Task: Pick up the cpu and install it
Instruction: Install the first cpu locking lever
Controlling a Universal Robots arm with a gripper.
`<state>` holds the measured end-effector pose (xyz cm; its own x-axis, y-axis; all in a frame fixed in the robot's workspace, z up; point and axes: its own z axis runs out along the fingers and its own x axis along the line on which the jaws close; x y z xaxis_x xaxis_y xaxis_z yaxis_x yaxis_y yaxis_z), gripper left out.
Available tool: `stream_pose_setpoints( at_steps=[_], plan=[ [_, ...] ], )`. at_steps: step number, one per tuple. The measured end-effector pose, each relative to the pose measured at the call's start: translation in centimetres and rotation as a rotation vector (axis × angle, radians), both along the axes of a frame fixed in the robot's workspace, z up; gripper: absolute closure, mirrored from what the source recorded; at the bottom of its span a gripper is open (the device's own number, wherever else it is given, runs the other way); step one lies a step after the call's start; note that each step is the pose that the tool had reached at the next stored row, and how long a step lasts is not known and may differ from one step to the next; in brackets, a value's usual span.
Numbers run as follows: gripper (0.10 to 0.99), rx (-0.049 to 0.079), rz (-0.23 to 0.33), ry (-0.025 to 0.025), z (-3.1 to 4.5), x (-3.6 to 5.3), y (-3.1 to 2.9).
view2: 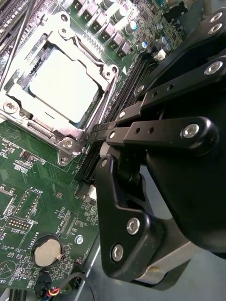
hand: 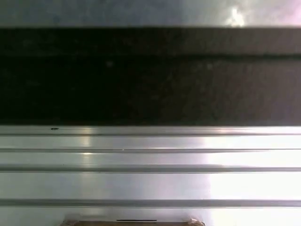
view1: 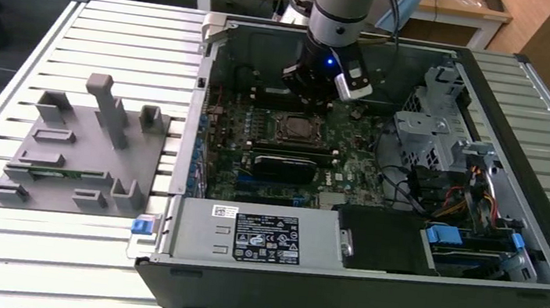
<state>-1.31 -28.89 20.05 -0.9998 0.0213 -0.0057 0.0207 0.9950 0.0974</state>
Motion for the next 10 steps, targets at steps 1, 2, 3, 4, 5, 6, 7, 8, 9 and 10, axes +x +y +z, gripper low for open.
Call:
stream_pose_setpoints(
  at_steps=[1,2,3,4,5,6,7,8,9,10],
  plan=[
    [0.98,0.0,0.0,0.0,0.08,0.0,0.0],
    [0.98,-0.001,0.0,0.0,0.16,0.0,0.0],
    [0.98,-0.002,0.0,-0.0001,0.2,0.0,0.01],
    [0.98,-0.003,0.0,-0.0003,0.2,0.0,0.01],
    [0.98,-0.008,0.0,-0.0002,0.21,0.0,0.01],
    [0.98,-0.017,0.0,-0.0002,0.21,0.0,0.0],
    [0.98,-0.031,0.0,-0.0002,0.19,0.0,0.0],
    [0.98,-0.043,0.0,-0.0001,0.16,0.0,0.01],
    [0.98,-0.056,0.0,0.0,0.11,0.0,0.02],
    [0.98,-0.066,0.0,0.0,0.07,0.0,0.04]
  ],
)
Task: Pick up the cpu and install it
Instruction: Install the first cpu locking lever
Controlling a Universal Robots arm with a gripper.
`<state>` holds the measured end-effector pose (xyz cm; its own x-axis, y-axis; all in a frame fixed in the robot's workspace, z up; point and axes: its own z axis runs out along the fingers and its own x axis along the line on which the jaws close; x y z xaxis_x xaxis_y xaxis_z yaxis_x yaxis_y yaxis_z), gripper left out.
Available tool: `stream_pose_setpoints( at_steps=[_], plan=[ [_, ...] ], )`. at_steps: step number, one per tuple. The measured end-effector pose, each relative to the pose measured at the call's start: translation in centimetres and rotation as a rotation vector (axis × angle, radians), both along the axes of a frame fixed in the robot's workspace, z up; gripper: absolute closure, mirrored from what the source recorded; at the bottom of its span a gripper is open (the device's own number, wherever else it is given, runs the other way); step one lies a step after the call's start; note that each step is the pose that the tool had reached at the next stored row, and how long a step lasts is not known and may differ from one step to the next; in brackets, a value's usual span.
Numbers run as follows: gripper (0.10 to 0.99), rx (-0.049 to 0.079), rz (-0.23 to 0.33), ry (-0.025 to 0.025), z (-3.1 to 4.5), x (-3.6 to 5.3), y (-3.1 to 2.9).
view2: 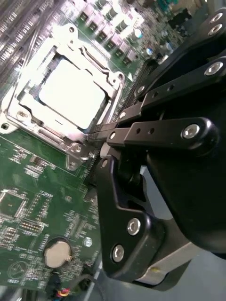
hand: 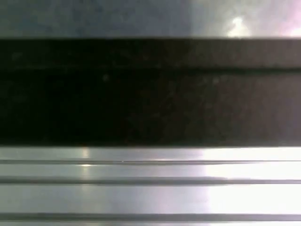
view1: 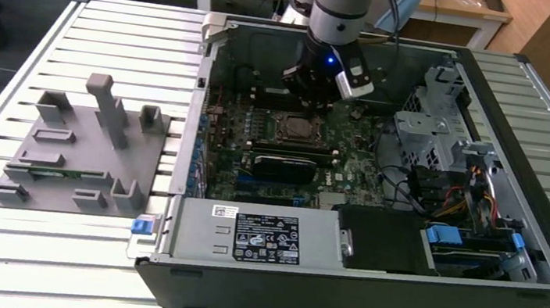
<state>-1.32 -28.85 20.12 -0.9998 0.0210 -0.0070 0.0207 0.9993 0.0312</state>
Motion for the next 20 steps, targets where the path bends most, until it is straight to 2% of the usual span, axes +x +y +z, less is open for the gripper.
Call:
stream_pose_setpoints(
  at_steps=[2,4,10,14,20],
  plan=[
    [0.98,-0.016,0.0,0.0,-0.08,0.0,0.08],
    [0.98,-0.02,0.0,0.0002,-0.12,0.0,0.14],
    [0.98,-0.019,0.0,0.0001,-0.23,0.0,0.21],
    [0.98,-0.007,0.0,-0.0005,-0.28,0.01,0.24],
    [0.98,-0.006,0.0,-0.0003,-0.19,0.0,0.22]
  ],
)
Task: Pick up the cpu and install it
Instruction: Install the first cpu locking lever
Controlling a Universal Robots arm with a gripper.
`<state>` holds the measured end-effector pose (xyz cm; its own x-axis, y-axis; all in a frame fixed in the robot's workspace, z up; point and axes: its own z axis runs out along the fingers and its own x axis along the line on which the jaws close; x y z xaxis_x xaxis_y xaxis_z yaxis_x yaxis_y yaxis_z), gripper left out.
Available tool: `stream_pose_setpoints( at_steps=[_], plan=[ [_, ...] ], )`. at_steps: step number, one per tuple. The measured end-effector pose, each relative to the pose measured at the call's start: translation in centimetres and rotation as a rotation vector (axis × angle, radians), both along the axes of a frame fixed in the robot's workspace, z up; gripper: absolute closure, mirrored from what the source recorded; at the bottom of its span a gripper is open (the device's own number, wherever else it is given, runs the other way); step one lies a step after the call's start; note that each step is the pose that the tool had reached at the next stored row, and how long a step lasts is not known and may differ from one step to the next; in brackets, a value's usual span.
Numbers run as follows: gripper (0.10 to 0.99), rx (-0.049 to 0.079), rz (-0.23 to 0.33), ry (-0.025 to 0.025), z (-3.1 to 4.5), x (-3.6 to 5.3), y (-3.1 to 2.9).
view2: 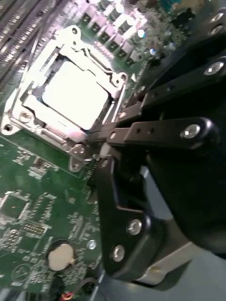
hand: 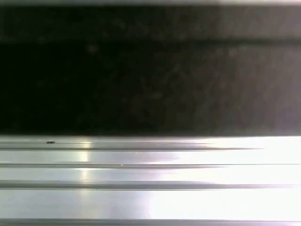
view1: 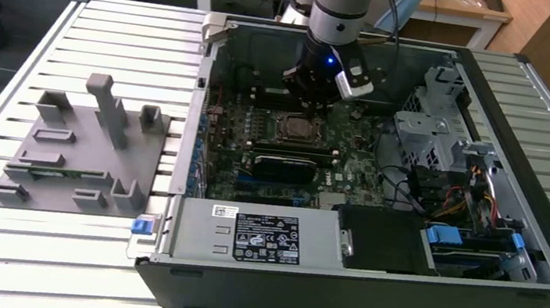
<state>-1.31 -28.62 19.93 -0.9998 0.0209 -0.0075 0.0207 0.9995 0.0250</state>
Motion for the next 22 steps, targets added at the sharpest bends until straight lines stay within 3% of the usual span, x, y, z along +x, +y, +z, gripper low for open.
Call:
stream_pose_setpoints(
  at_steps=[8,15,22],
  plan=[
    [0.98,0.002,0.0,0.0002,1.09,-0.08,0.0],
    [0.98,0.015,0.0,-0.0091,2.06,-1.29,-0.02],
    [0.98,0.025,0.0,-0.0175,2.58,-1.96,-0.02]
  ],
)
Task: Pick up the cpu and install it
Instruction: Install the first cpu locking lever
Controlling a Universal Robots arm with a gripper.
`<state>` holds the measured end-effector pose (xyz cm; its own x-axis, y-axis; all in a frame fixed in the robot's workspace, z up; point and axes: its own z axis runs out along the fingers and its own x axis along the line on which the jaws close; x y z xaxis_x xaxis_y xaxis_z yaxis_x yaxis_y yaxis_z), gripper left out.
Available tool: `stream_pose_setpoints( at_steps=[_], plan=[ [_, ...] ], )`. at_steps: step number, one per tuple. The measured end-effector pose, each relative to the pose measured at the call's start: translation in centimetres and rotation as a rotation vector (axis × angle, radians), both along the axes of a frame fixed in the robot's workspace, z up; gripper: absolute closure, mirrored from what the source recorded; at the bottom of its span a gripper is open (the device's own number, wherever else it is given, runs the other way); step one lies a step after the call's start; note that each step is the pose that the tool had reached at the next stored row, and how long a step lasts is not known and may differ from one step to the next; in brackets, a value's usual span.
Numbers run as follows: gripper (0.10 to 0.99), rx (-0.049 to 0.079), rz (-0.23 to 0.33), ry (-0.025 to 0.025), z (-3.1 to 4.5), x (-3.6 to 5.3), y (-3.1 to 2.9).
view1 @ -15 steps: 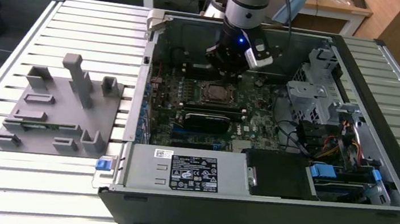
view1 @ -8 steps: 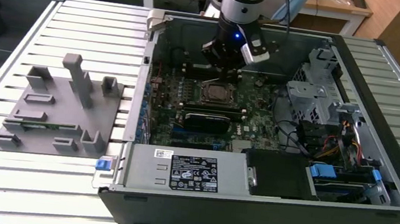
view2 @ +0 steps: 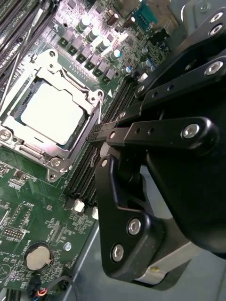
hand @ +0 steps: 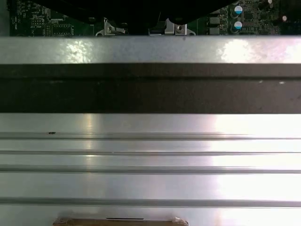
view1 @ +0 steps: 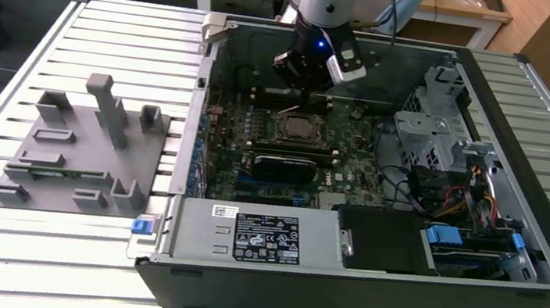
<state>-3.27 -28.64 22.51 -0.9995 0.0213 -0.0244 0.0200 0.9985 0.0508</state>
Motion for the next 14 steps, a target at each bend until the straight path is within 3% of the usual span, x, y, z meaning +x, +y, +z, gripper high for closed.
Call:
stream_pose_setpoints(
  at_steps=[14],
  plan=[
    [0.98,0.002,0.004,-0.0015,0.07,-0.3,0.0]
  ],
)
